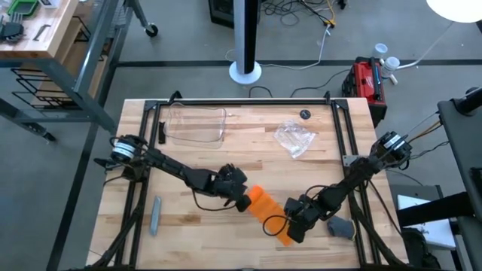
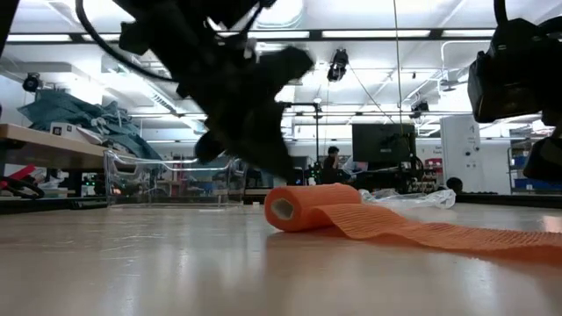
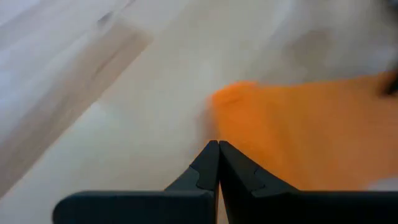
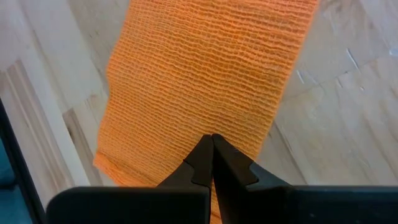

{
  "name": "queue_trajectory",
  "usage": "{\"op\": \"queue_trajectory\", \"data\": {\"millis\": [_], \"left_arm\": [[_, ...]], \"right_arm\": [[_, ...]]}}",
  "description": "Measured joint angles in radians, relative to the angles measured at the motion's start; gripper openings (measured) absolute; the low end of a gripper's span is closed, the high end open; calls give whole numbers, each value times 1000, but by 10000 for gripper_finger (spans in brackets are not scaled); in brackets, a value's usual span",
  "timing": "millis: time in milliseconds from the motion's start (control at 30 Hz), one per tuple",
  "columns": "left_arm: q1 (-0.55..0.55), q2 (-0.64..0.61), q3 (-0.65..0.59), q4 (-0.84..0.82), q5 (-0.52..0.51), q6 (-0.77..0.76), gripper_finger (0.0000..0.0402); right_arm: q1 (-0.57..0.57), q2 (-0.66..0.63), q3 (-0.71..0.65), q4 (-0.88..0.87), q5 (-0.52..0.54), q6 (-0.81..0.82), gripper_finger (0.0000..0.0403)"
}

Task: Roll bandage
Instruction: Roll the orange bandage

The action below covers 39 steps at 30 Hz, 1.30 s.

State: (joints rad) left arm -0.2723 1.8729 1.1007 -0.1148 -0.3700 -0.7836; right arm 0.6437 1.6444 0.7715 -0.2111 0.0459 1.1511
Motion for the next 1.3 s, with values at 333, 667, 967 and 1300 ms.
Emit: {"op": "queue_trajectory", "data": {"millis": [333,667,967,1300], "left_arm": [[-1,49,0,87,57,-19,0],[-2,49,0,150,111,-27,0],[-2,54,18,162,148,-29,0],[-2,60,18,165,197,-65,0]], "right_arm": [[0,0,0,1,4,-10,2],[0,0,0,-11,-15,-10,2],[0,-1,0,-10,-20,-16,2],[0,-59,11,-14,34,-48,2]]}}
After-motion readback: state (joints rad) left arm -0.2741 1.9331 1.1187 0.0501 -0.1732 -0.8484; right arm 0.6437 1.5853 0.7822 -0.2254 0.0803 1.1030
